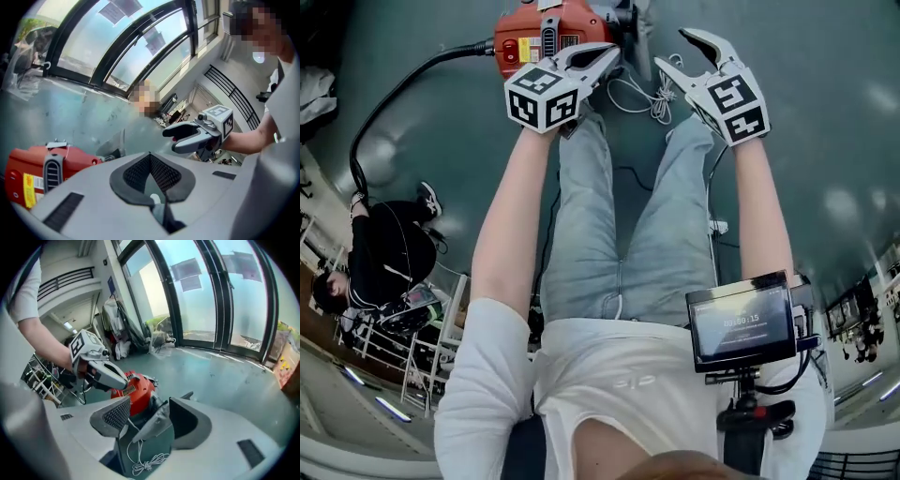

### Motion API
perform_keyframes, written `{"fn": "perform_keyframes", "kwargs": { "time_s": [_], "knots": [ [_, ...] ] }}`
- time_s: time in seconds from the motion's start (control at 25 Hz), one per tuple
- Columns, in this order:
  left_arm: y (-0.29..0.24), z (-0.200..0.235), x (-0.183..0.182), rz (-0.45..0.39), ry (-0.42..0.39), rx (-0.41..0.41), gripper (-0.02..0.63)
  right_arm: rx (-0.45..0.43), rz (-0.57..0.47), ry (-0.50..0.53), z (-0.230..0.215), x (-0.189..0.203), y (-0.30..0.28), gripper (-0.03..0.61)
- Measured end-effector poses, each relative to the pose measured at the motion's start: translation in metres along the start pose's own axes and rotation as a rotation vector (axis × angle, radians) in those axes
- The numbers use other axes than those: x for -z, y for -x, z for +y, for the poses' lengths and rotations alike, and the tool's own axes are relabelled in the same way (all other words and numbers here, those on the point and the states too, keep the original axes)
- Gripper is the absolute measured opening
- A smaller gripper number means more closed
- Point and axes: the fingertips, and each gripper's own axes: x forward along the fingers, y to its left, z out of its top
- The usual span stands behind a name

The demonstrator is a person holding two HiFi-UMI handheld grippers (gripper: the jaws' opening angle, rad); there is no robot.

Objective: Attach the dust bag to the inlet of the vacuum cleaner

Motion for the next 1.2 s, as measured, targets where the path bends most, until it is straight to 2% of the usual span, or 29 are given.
{"fn": "perform_keyframes", "kwargs": {
  "time_s": [0.16, 0.24, 0.36, 0.44, 0.56, 0.64, 0.76, 0.88, 1.04, 1.2],
  "knots": [
    [0.038, -0.078, -0.065, -0.11, -0.102, -0.015, 0.005, 0.01, -0.134, -0.11, 0.019, -0.068, 0.07, 0.272],
    [0.06, -0.124, -0.108, -0.179, -0.156, -0.019, 0.005, 0.022, -0.233, -0.126, 0.029, -0.111, 0.116, 0.272],
    [0.095, -0.185, -0.175, -0.302, -0.225, -0.002, 0.005, 0.096, -0.426, -0.029, 0.038, -0.179, 0.19, 0.272],
    [0.122, -0.224, -0.207, -0.353, -0.277, 0.014, 0.005, 0.133, -0.551, 0.041, 0.052, -0.216, 0.239, 0.272],
    [0.162, -0.302, -0.264, -0.404, -0.423, 0.016, 0.005, 0.209, -0.711, 0.16, 0.069, -0.27, 0.337, 0.272],
    [0.192, -0.362, -0.307, -0.467, -0.52, 0.035, 0.005, 0.284, -0.796, 0.224, 0.079, -0.301, 0.407, 0.272],
    [0.24, -0.427, -0.341, -0.57, -0.566, 0.066, 0.005, 0.342, -0.871, 0.237, 0.107, -0.329, 0.476, 0.272],
    [0.254, -0.446, -0.37, -0.643, -0.58, 0.069, 0.005, 0.375, -0.921, 0.25, 0.109, -0.357, 0.5, 0.272],
    [0.24, -0.461, -0.391, -0.651, -0.675, 0.058, 0.005, 0.402, -0.963, 0.285, 0.108, -0.378, 0.515, 0.272],
    [0.232, -0.465, -0.397, -0.677, -0.645, 0.099, 0.006, 0.409, -1.055, 0.216, 0.099, -0.382, 0.529, 0.27]
  ]
}}
